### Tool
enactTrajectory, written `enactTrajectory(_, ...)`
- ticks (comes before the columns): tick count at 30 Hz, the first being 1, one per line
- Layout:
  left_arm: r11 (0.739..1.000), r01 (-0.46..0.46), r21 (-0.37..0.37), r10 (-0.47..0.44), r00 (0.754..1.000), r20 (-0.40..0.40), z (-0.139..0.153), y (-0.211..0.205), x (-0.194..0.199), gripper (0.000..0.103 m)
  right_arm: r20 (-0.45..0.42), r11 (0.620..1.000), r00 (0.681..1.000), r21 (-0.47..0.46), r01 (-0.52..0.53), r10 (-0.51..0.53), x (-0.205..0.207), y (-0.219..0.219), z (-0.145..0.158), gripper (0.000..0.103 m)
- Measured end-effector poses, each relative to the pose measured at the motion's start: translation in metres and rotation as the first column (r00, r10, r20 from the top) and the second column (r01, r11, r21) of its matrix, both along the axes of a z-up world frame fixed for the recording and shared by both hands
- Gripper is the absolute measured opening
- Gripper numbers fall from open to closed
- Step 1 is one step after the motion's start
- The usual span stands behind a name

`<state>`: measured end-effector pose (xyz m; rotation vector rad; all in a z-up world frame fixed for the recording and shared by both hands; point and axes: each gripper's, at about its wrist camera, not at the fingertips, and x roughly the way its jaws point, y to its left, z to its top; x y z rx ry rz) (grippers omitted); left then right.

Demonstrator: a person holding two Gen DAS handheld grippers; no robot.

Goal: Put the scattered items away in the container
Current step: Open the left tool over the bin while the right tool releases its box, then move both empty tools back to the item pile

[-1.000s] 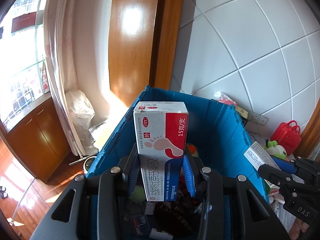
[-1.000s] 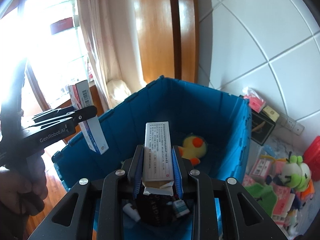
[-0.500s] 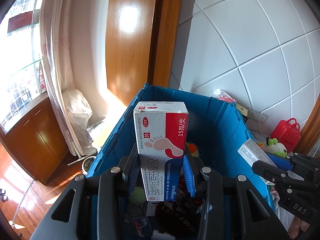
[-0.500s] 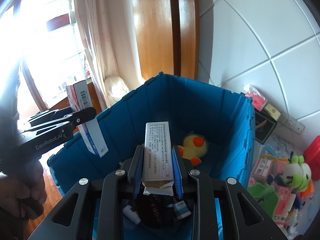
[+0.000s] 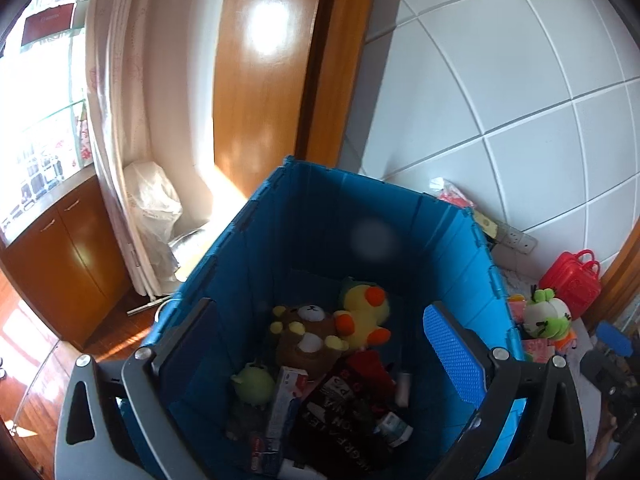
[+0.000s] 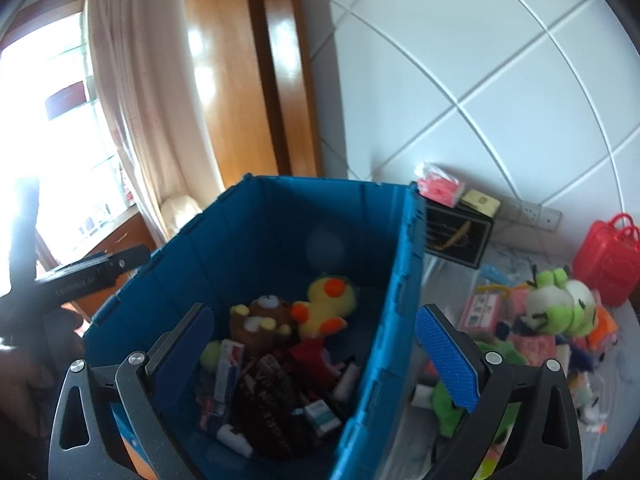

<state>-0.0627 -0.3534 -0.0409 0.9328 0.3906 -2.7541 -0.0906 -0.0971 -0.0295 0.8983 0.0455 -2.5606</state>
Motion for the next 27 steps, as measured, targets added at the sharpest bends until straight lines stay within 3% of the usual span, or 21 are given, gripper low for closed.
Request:
enactTrajectory(8,0.981,0.192,0.003,-0.192,0.981,-0.018,-0.002,0.083,-0.025,0.103,-0.014,0.993,0.993,0.029,0.117,-0.116,0.02,0.075,-0.007,0.103)
enactTrajectory(17,0.901,0.434,0.005,-0.434,0.901,-0.005,0.0,0.229,-0.046,0.103,0.009,0.94,0.941,0.049,0.337,-0.338,0.042,0.21,-0.026,0.103)
enactTrajectory(22,0.88,0.475,0.001,-0.475,0.879,0.045,-0.008,0.3,-0.056,0.103,0.008,0.915,0.916,0.053,0.399,-0.4,0.05,0.286,-0.035,0.103)
enactTrajectory(27,0.882,0.472,-0.001,-0.468,0.874,0.134,-0.049,0.369,-0.068,0.103,0.046,0.903,0.902,0.057,0.426,-0.429,0.049,0.36,-0.055,0.103)
